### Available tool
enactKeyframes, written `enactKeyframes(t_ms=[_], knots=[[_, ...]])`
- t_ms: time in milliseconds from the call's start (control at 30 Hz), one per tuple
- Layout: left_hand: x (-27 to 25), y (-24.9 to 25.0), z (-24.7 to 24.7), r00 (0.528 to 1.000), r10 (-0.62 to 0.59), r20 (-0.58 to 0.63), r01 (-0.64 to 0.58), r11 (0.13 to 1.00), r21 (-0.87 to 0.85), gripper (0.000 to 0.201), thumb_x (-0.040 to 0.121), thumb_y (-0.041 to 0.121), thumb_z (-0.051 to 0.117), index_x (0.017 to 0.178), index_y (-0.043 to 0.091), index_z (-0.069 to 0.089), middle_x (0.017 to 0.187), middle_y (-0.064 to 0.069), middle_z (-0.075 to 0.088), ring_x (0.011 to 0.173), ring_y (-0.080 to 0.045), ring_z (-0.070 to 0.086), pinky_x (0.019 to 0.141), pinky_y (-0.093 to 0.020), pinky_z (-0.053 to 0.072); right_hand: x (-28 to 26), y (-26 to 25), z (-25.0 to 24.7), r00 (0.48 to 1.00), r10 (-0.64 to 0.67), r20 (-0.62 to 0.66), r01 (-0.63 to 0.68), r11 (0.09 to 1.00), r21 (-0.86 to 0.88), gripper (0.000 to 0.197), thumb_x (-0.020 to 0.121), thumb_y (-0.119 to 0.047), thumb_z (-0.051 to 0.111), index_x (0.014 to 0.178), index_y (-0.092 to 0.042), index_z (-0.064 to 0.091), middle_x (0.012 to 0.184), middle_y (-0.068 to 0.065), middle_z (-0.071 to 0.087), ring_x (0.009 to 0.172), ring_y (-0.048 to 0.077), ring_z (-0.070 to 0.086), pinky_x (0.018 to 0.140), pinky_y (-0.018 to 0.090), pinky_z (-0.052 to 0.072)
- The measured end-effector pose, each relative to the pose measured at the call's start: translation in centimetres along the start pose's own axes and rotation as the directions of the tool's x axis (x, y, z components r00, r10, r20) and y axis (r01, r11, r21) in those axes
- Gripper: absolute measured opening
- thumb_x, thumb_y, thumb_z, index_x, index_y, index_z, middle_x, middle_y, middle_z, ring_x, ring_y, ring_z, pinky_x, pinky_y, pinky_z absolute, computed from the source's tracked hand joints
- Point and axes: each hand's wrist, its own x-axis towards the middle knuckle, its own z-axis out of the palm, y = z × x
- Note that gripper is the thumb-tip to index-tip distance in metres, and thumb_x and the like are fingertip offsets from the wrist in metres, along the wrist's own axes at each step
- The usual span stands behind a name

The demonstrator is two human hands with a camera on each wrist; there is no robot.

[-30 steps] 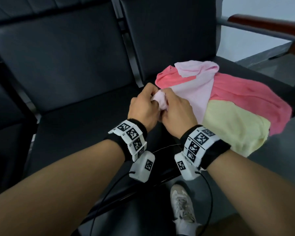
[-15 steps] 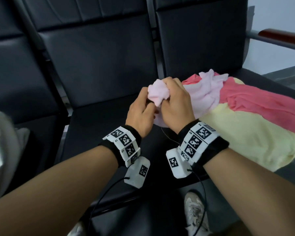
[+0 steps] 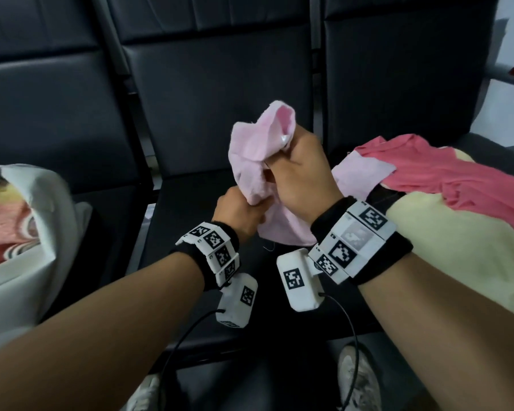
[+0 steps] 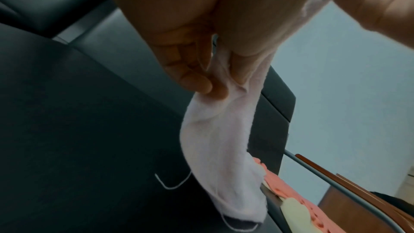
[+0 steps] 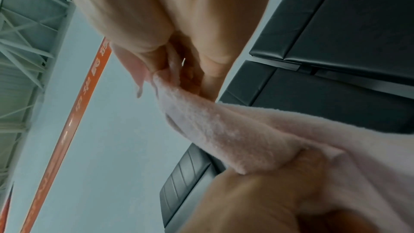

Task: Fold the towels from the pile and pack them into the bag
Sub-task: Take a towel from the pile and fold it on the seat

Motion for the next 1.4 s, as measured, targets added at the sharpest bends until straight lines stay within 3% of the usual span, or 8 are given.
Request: enactKeyframes(t_ms=[267, 367, 467, 667, 900, 967, 1100, 1400], knots=[[-0.7, -1.1, -3.7, 0.991, 0.006, -0.131, 0.0, 0.999, 0.047, 0.004, 0.098, 0.012, 0.056, 0.096, 0.008, 0.058, 0.082, -0.006, 0.061, 0.078, -0.028, 0.058, 0.07, -0.037, 0.047, 1.6, 1.4, 2.9, 0.995, 0.1, 0.004, -0.099, 0.994, -0.041, 0.007, 0.094, -0.023, 0.059, 0.1, -0.025, 0.057, 0.089, -0.008, 0.067, 0.087, 0.008, 0.069, 0.073, 0.025, 0.055], [-1.3, -2.5, -5.0, 0.99, -0.037, -0.134, 0.049, 0.995, 0.086, 0.006, 0.095, 0.005, 0.06, 0.1, 0.002, 0.061, 0.092, -0.016, 0.065, 0.092, -0.037, 0.061, 0.078, -0.04, 0.049, 1.9, 1.9, 4.5, 0.987, 0.133, 0.085, -0.125, 0.988, -0.092, 0.023, 0.08, -0.05, 0.064, 0.088, -0.034, 0.049, 0.081, -0.013, 0.06, 0.078, 0.004, 0.064, 0.067, 0.019, 0.05], [-1.8, -4.0, -6.3, 0.971, -0.081, -0.224, 0.089, 0.996, 0.023, 0.027, 0.084, -0.002, 0.071, 0.109, -0.006, 0.065, 0.104, -0.025, 0.069, 0.101, -0.043, 0.065, 0.088, -0.046, 0.055, 2.0, 2.4, 5.8, 0.99, 0.125, 0.063, -0.109, 0.969, -0.222, 0.029, 0.085, -0.041, 0.072, 0.098, -0.024, 0.053, 0.084, -0.012, 0.062, 0.078, 0.002, 0.064, 0.064, 0.017, 0.051], [-2.4, -5.9, -8.7, 0.987, -0.05, -0.151, 0.032, 0.993, -0.116, 0.021, 0.069, 0.046, 0.059, 0.083, 0.031, 0.058, 0.079, 0.007, 0.064, 0.077, -0.018, 0.06, 0.066, -0.032, 0.046, 2.7, 3.9, 6.6, 0.973, 0.229, -0.029, -0.23, 0.946, -0.23, 0.027, 0.094, -0.022, 0.057, 0.12, -0.016, 0.058, 0.107, 0.002, 0.067, 0.099, 0.018, 0.066, 0.091, 0.042, 0.056], [-1.3, -8.0, -8.2, 0.999, -0.005, -0.045, -0.01, 0.944, -0.329, 0.039, 0.061, 0.032, 0.064, 0.099, 0.041, 0.061, 0.102, 0.008, 0.064, 0.089, -0.015, 0.061, 0.09, -0.039, 0.055, 3.4, 6.2, 8.2, 0.94, 0.34, 0.008, -0.326, 0.91, -0.257, 0.031, 0.093, -0.046, 0.052, 0.077, -0.021, 0.062, 0.073, -0.002, 0.071, 0.081, 0.02, 0.069, 0.083, 0.043, 0.056], [-0.9, -7.9, -8.0, 0.998, 0.05, -0.045, -0.061, 0.949, -0.311, 0.024, 0.075, 0.029, 0.07, 0.097, 0.037, 0.064, 0.095, 0.012, 0.067, 0.085, -0.008, 0.064, 0.084, -0.027, 0.054, 3.5, 6.8, 8.9, 0.93, 0.364, 0.057, -0.339, 0.905, -0.257, 0.037, 0.094, -0.052, 0.048, 0.078, -0.022, 0.062, 0.067, -0.005, 0.069, 0.076, 0.017, 0.066, 0.079, 0.039, 0.054], [-0.4, -8.7, -7.8, 0.989, 0.145, -0.037, -0.149, 0.98, -0.129, 0.019, 0.091, 0.03, 0.075, 0.083, 0.034, 0.058, 0.073, 0.018, 0.062, 0.068, 0.007, 0.057, 0.064, -0.007, 0.04, 4.1, 7.5, 9.7, 0.923, 0.373, 0.098, -0.319, 0.88, -0.351, 0.012, 0.089, -0.018, 0.062, 0.077, -0.019, 0.066, 0.075, -0.001, 0.07, 0.079, 0.017, 0.068, 0.074, 0.038, 0.057], [0.7, -11.1, -9.0, 0.978, 0.158, -0.137, -0.195, 0.926, -0.323, 0.034, 0.082, 0.058, 0.07, 0.105, 0.034, 0.066, 0.093, 0.006, 0.073, 0.089, -0.019, 0.072, 0.083, -0.05, 0.059, 4.3, 8.4, 11.1, 0.905, 0.384, 0.182, -0.285, 0.866, -0.41, 0.028, 0.092, -0.028, 0.069, 0.07, -0.01, 0.069, 0.067, 0.002, 0.07, 0.066, 0.016, 0.069, 0.062, 0.033, 0.053]])
